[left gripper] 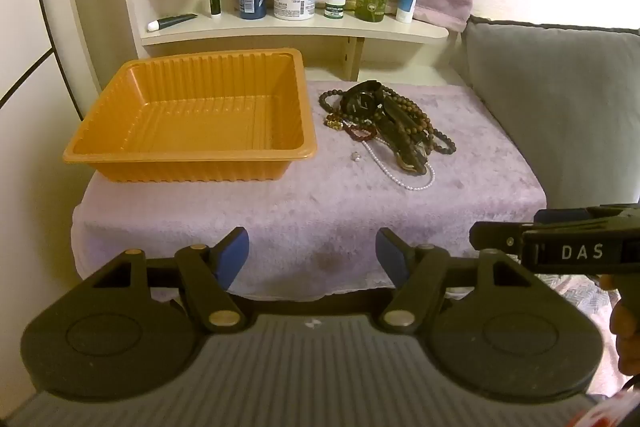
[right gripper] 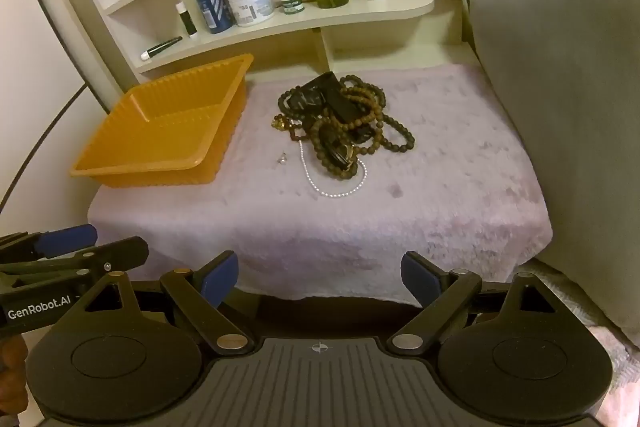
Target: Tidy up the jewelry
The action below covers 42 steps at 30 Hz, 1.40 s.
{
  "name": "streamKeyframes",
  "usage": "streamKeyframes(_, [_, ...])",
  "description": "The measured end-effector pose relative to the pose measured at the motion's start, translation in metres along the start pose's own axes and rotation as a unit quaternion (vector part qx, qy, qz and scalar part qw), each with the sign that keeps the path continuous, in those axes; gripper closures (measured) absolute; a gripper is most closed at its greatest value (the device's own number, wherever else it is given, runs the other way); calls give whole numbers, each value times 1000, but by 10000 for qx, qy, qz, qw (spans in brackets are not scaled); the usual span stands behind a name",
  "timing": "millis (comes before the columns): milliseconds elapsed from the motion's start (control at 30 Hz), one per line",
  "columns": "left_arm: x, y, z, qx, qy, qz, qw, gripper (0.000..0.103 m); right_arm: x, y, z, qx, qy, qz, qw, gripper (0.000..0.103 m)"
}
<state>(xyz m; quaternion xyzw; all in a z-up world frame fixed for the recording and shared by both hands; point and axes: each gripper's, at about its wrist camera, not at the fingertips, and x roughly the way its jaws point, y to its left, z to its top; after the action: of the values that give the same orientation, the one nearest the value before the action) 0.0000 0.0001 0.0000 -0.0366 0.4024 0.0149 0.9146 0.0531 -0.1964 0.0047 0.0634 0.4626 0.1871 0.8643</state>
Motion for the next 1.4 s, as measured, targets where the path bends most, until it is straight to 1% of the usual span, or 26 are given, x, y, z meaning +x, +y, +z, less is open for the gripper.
streamKeyframes(1400, [0, 0, 0, 8, -39, -8, 10000, 35, -3, 3, 0, -9, -56, 23, 10000, 15])
